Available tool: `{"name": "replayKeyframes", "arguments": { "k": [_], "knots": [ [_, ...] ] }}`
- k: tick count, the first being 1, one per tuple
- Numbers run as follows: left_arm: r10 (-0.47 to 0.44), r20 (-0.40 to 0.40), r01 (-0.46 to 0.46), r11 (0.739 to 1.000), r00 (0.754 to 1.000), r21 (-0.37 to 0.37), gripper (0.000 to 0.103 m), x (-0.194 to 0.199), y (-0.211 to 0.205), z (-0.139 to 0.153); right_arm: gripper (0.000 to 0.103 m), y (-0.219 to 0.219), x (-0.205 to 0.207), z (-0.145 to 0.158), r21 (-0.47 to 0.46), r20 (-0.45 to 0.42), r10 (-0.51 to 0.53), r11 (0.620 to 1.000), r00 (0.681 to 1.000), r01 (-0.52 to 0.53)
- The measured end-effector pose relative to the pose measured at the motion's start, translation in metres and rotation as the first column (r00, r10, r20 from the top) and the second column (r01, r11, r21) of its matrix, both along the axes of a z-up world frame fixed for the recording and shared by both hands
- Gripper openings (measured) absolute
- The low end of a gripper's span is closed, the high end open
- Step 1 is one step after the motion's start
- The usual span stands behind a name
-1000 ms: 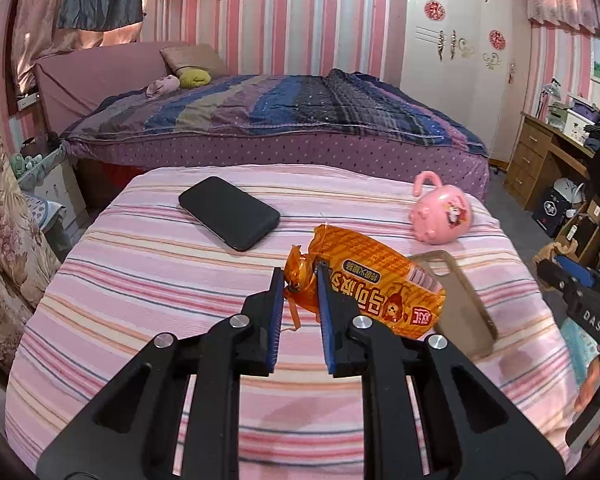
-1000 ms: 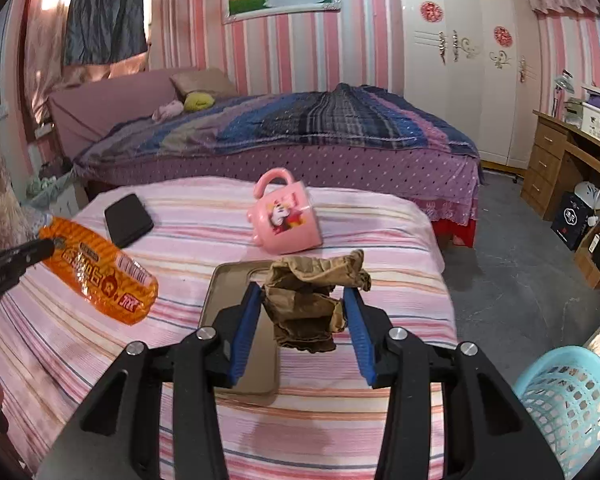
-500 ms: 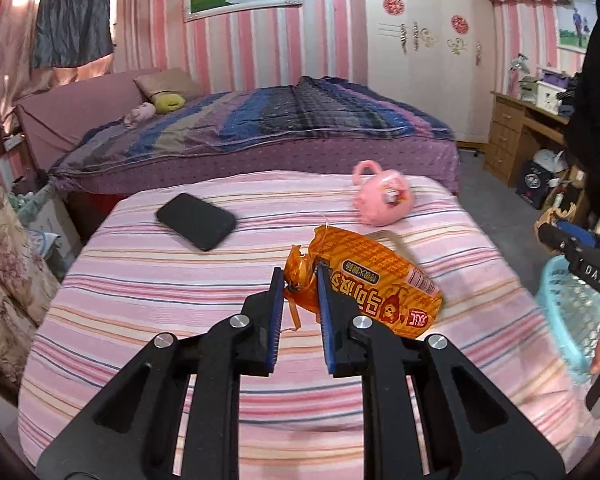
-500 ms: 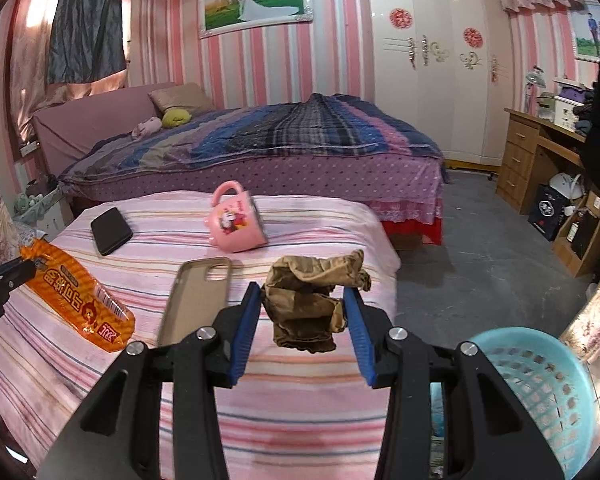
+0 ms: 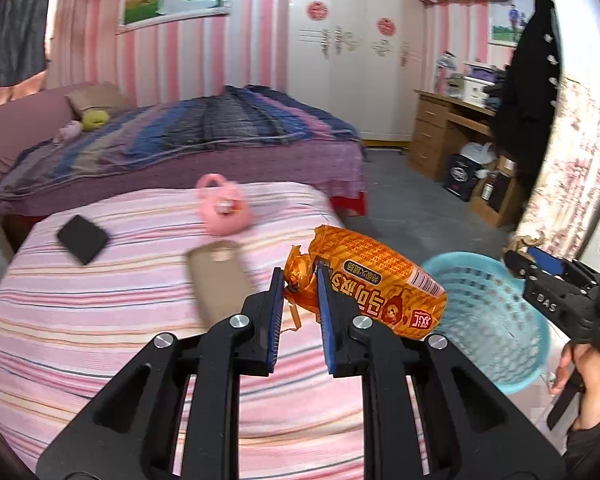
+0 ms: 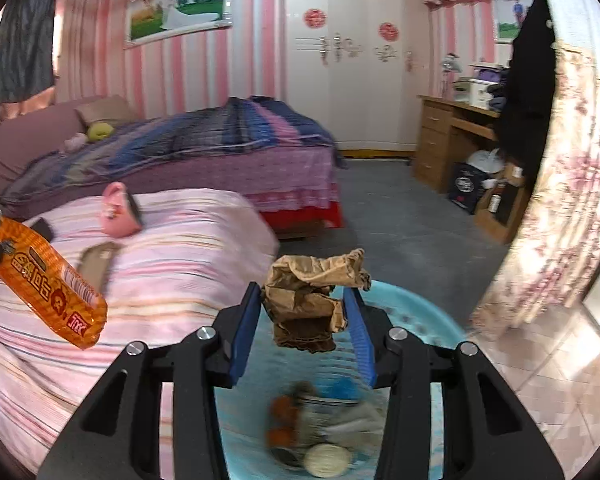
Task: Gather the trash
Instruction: 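Carry the orange wrapper and brown paper over the blue basket and open both grippers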
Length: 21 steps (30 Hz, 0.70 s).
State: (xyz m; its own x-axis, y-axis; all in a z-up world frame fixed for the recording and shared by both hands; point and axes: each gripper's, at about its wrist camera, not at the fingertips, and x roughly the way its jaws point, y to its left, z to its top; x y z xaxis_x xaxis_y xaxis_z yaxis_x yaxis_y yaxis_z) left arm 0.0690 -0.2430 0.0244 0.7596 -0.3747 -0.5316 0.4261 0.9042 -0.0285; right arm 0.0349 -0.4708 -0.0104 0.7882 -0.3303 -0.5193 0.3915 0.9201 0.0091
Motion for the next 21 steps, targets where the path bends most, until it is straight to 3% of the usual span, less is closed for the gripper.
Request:
{"name": "replayKeyframes", "arguments": {
  "k": [8,16,17,20,21],
  "knots": [
    [-0.083,-0.037,0.084,0.996,0.996,0.024,0.016,-0.008,-0.071,-0.023,0.043,-0.055,-0.024,-0.010,0.030,-0.011,-0.047,0.998,0.999,0.048],
    [-0.137,-0.091,0.143,0.988,0.986,0.064,0.017,0.008,-0.126,-0.057,0.043,-0.073,-0.027,-0.016,0.065,-0.016,-0.073,0.995,0.997,0.074],
    [-0.145,-0.093,0.152,0.986,0.985,0.068,0.024,0.010,-0.131,-0.060,0.043,-0.072,-0.026,-0.017,0.068,-0.016,-0.076,0.995,0.997,0.077],
    [-0.143,-0.094,0.151,0.985,0.985,0.087,0.072,0.015,-0.142,-0.067,0.043,-0.076,-0.025,-0.020,0.080,-0.018,-0.085,0.993,0.996,0.086],
    [-0.141,-0.080,0.148,0.985,0.987,0.085,0.080,0.016,-0.142,-0.066,0.043,-0.077,-0.024,-0.021,0.078,-0.021,-0.086,0.993,0.996,0.087]
  ]
}}
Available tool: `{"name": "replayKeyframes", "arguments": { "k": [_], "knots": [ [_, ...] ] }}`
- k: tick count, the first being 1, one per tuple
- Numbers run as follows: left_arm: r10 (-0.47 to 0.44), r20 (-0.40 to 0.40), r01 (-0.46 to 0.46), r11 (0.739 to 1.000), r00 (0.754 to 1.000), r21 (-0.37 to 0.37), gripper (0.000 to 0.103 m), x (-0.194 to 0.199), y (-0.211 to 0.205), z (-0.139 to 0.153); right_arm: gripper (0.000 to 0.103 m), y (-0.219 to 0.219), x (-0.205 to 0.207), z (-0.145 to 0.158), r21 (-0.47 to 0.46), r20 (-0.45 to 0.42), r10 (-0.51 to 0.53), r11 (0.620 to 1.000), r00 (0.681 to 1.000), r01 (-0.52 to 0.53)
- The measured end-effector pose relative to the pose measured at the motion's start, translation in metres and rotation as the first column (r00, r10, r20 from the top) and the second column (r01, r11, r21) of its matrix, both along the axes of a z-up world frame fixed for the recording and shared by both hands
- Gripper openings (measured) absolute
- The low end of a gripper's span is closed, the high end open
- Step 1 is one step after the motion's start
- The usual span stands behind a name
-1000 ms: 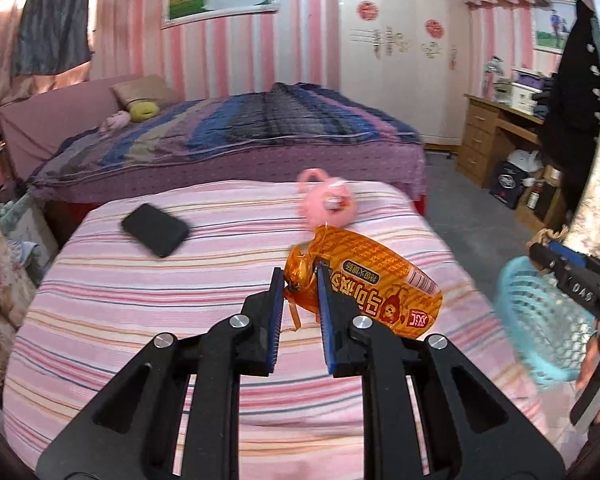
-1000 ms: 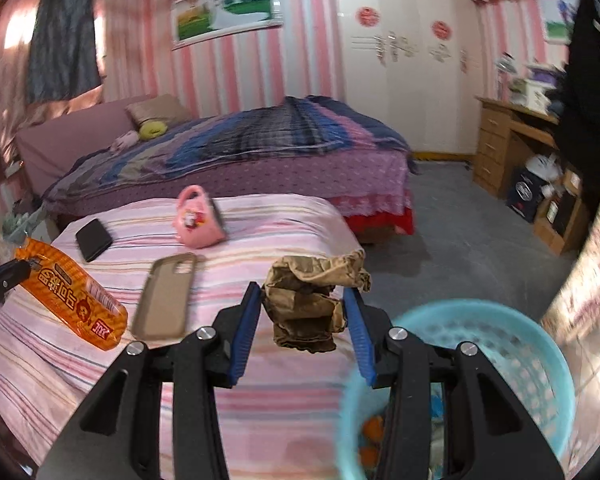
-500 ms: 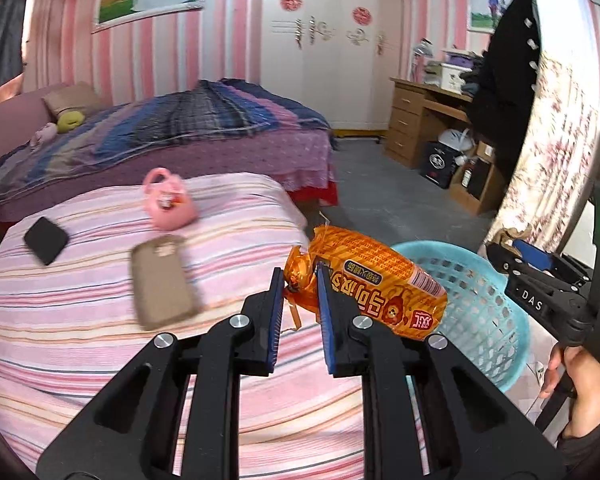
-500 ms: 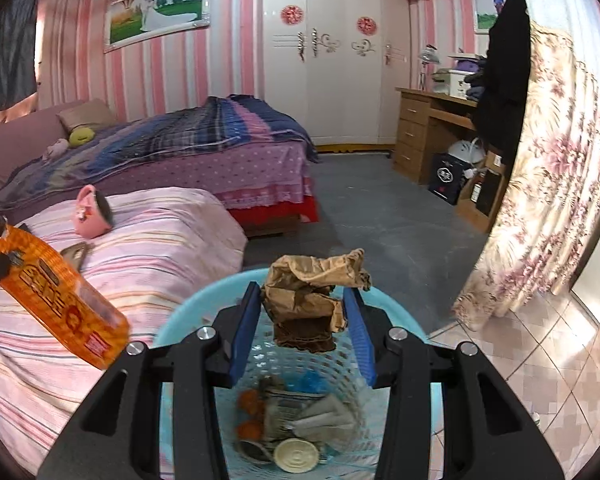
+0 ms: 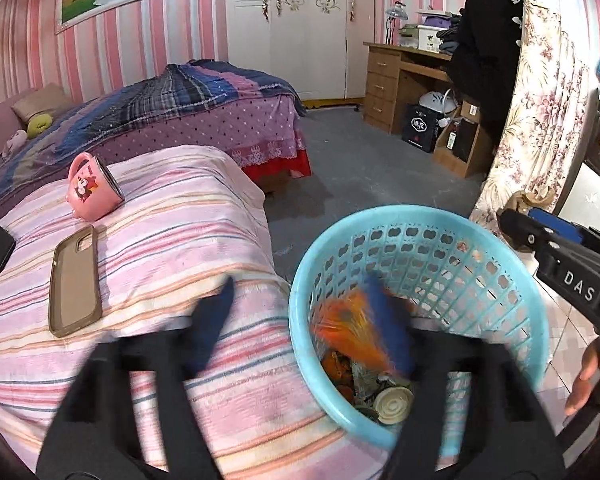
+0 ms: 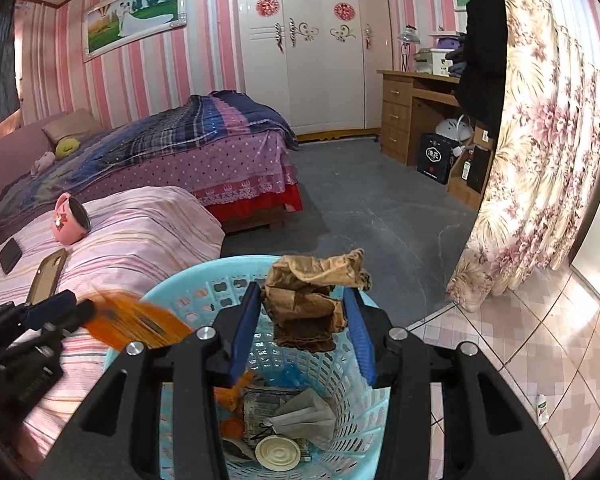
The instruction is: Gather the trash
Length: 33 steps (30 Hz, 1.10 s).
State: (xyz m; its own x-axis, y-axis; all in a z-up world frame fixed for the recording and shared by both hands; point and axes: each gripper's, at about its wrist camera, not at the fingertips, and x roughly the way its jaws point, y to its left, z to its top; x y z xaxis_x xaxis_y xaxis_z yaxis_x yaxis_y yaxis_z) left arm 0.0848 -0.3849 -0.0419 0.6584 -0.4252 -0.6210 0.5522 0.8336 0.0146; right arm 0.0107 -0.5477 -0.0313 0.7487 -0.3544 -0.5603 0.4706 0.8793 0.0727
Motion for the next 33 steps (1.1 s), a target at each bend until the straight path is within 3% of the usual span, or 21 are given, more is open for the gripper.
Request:
{"name": "replayKeyframes", "arguments": {
  "k": [3,9,17,18,19,21,25,33],
  "knots": [
    [0.018,0.037,-0.018,1.000,0.999,0.002,0.089,0.002,0.005,0.003,0.043,0.002,0.002,-0.001,-0.013,-0.007,-0.002,1.000,1.000,0.001],
    [0.067,0.073,-0.064,0.997,0.995,-0.033,0.096,0.014,0.026,0.015,0.043,0.007,0.007,-0.002,-0.015,-0.005,0.014,1.000,1.000,-0.014],
    [0.140,0.096,-0.134,0.989,0.985,-0.065,0.097,0.021,0.064,0.024,0.045,0.013,0.012,-0.005,0.000,0.000,0.032,0.999,0.999,-0.032],
    [0.147,0.100,-0.141,0.988,0.984,-0.067,0.097,0.021,0.068,0.025,0.052,0.015,0.013,-0.005,-0.001,0.001,0.031,1.000,1.000,-0.031],
    [0.154,0.104,-0.147,0.987,0.983,-0.067,0.097,0.021,0.072,0.026,0.070,0.016,0.013,-0.006,-0.005,0.001,0.026,1.000,1.000,-0.026],
    [0.175,0.117,-0.168,0.984,0.978,-0.067,0.097,0.020,0.083,0.028,0.085,0.021,0.016,-0.006,-0.017,0.003,0.020,1.000,1.000,-0.019],
    [0.205,0.131,-0.197,0.978,0.970,-0.067,0.097,0.018,0.105,0.034,0.097,0.031,0.022,-0.005,-0.031,0.000,-0.006,1.000,1.000,0.006],
    [0.274,0.153,-0.269,0.962,0.949,-0.051,0.098,0.003,0.157,0.043,0.098,0.051,0.033,-0.001,-0.052,-0.034,0.019,0.998,0.999,-0.021]
  ]
}}
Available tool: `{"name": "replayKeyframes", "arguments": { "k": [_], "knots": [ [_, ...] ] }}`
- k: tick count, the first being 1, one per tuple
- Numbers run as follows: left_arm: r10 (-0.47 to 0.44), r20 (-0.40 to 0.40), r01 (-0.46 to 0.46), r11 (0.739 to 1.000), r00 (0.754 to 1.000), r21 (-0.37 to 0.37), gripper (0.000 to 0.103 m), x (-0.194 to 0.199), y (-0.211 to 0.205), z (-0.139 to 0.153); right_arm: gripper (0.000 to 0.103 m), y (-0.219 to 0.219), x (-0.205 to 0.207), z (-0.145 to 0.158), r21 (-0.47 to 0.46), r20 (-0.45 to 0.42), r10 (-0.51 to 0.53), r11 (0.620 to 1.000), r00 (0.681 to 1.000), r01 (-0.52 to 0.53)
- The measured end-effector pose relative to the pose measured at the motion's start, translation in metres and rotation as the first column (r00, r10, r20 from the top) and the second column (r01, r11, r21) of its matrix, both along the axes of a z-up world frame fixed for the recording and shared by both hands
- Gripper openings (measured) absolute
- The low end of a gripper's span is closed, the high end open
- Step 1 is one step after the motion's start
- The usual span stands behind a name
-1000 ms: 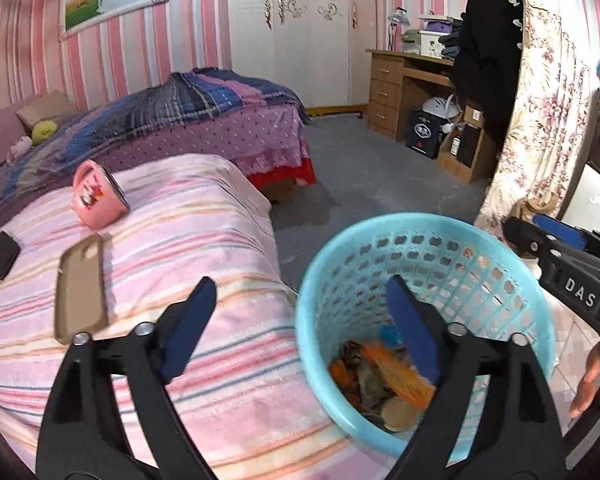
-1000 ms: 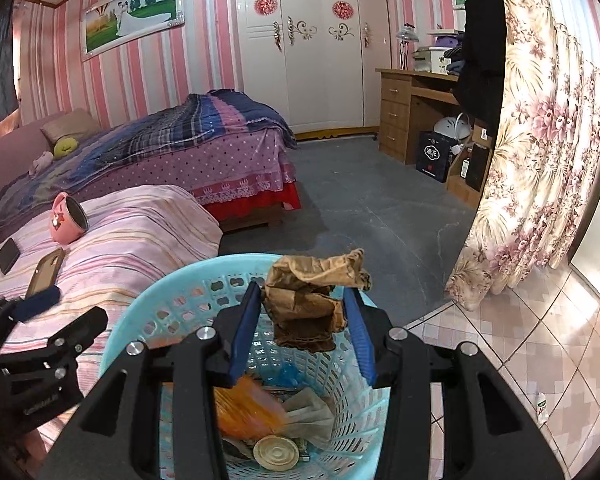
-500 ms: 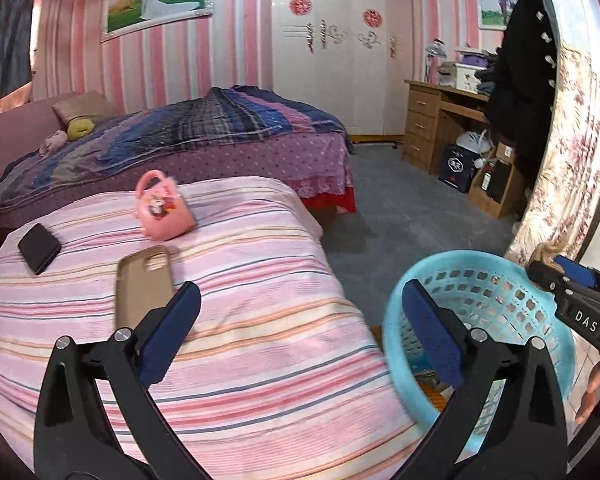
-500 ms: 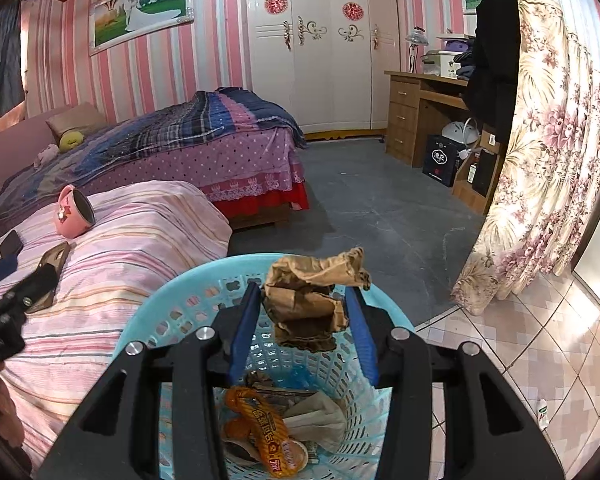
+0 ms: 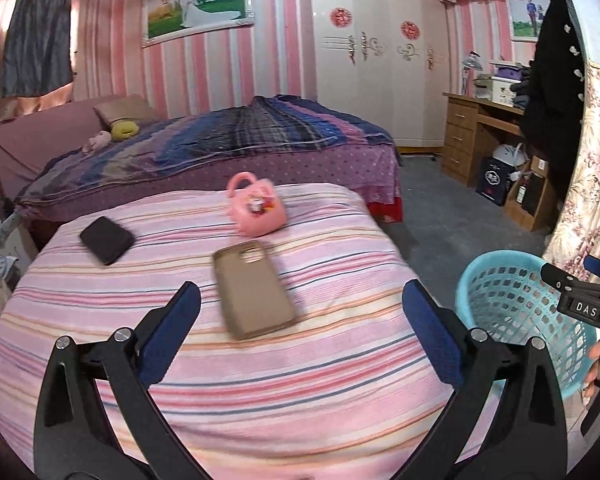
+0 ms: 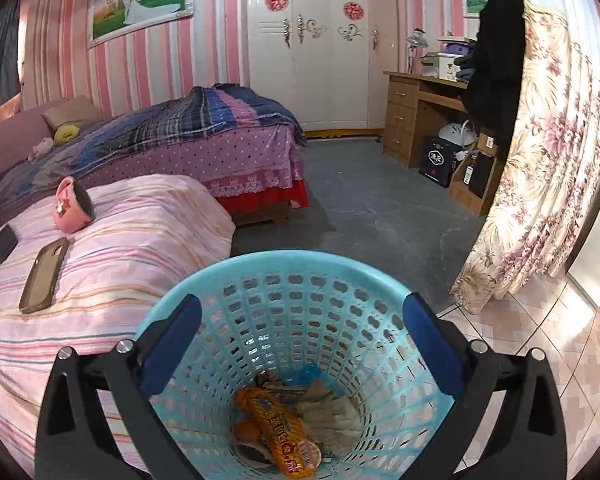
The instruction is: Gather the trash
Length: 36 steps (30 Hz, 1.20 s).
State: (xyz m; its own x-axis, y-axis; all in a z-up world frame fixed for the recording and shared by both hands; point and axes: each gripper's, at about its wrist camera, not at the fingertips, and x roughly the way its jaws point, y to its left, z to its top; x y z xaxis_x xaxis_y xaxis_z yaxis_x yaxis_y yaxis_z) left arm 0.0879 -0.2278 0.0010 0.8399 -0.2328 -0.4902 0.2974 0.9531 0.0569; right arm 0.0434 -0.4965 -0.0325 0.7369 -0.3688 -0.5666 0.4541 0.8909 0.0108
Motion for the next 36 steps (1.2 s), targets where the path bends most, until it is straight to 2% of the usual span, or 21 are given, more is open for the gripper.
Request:
{"name": "replayKeyframes", "arguments": {
  "k": [10,15,19,23,30,36],
  "knots": [
    [0.093,0.003,-0.093,0.995,0.996,0.029,0.098,-0.037,0.067,-0.006,0.098,0.056,-0.009,0.017,-0.031,0.063,0.073,0.997,0.995,-0.071],
    [0.116,-0.016,-0.116,0.993,0.993,0.001,0.098,-0.054,0.093,-0.010,0.098,0.091,-0.018,0.022,-0.039,0.082,0.107,0.994,0.991,-0.104],
    [0.131,0.002,-0.131,0.991,0.991,0.007,0.098,-0.071,0.106,-0.008,0.098,0.120,-0.029,0.024,-0.042,0.094,0.147,0.989,0.985,-0.144],
    [0.144,0.002,-0.144,0.989,0.990,-0.023,0.098,-0.089,0.125,-0.009,0.098,0.140,-0.044,0.026,-0.011,0.109,0.181,0.983,0.977,-0.181],
    [0.166,0.050,-0.165,0.986,0.985,-0.025,0.098,-0.105,0.144,-0.005,0.098,0.177,-0.063,0.024,-0.028,0.117,0.222,0.975,0.968,-0.221],
    [0.160,0.038,-0.157,0.986,0.986,-0.060,0.098,-0.106,0.154,-0.005,0.098,0.205,-0.074,0.022,-0.083,0.132,0.260,0.965,0.957,-0.250]
  ]
}}
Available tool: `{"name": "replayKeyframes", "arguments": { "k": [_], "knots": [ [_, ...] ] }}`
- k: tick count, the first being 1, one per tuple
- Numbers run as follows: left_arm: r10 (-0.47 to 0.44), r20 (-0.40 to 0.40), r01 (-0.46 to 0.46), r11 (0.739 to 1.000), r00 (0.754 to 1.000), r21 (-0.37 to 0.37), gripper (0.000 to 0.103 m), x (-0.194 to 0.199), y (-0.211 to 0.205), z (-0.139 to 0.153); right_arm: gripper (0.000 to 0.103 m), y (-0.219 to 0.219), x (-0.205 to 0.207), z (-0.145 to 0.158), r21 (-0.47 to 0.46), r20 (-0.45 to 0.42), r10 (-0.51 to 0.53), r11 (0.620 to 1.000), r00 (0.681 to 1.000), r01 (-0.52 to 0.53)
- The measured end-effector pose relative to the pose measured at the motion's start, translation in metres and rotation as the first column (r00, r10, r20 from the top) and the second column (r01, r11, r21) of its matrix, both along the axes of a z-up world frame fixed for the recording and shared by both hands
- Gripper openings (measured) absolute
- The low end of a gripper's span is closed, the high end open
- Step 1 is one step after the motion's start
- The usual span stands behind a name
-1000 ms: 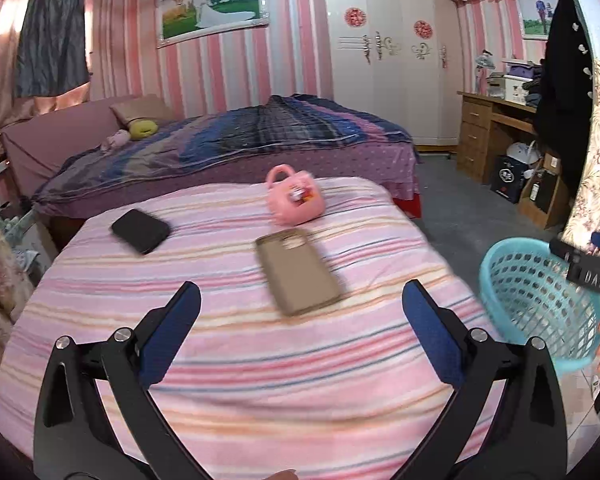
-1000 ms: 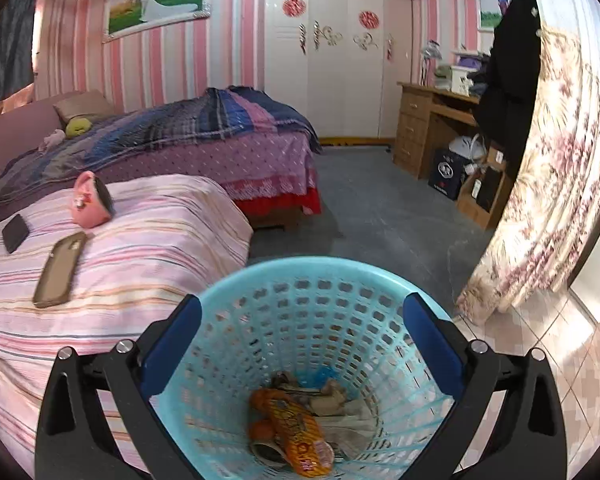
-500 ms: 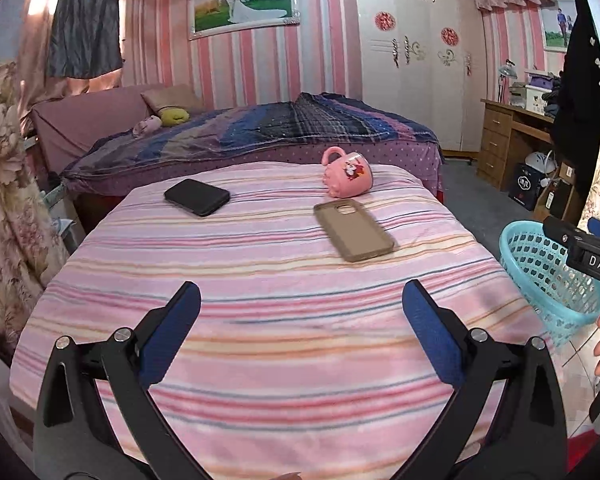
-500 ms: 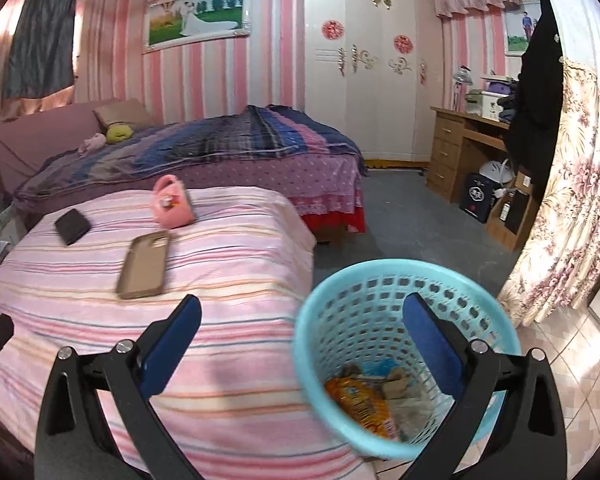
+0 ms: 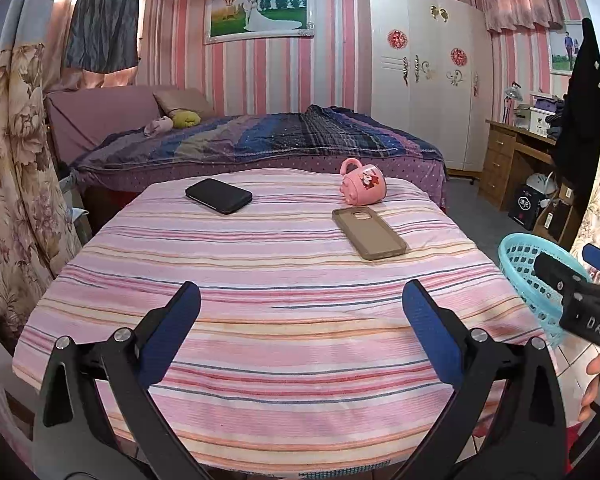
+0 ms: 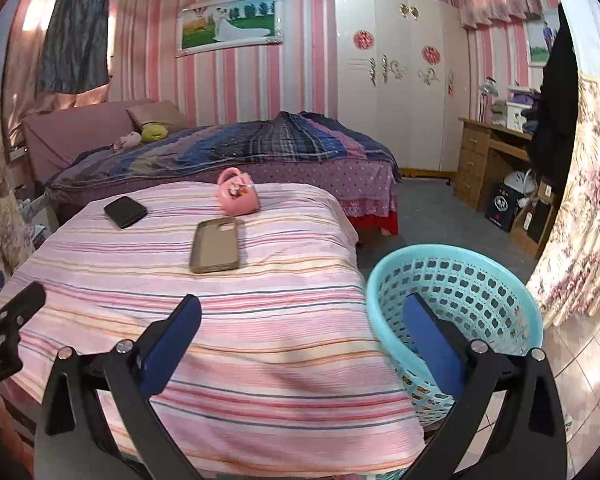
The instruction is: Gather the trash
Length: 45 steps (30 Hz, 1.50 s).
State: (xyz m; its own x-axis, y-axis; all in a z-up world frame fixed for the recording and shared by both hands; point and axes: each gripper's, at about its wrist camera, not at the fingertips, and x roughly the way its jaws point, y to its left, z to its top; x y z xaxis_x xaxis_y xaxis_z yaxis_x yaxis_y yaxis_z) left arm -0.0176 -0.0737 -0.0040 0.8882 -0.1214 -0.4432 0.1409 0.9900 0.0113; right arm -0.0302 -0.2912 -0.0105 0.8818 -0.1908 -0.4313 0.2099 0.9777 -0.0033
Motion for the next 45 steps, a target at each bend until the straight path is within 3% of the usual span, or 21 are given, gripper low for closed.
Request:
{"name": "replayKeyframes", "arguments": {
  "k": [9,45],
  "knots": [
    [0.031,0.048,-0.032,0.999,0.998,0.015,0.098,-0.004,0.003,0.005,0.098,0.016,-0.008,0.003,-0.019,0.037,0.021,1.000,0.999,-0.020],
    [0.031,0.051,-0.030,0.999,0.998,-0.015,0.098,0.001,0.008,0.008,0.098,0.019,-0.011,0.008,-0.070,0.048,0.014,0.997,0.999,-0.011]
  ]
}}
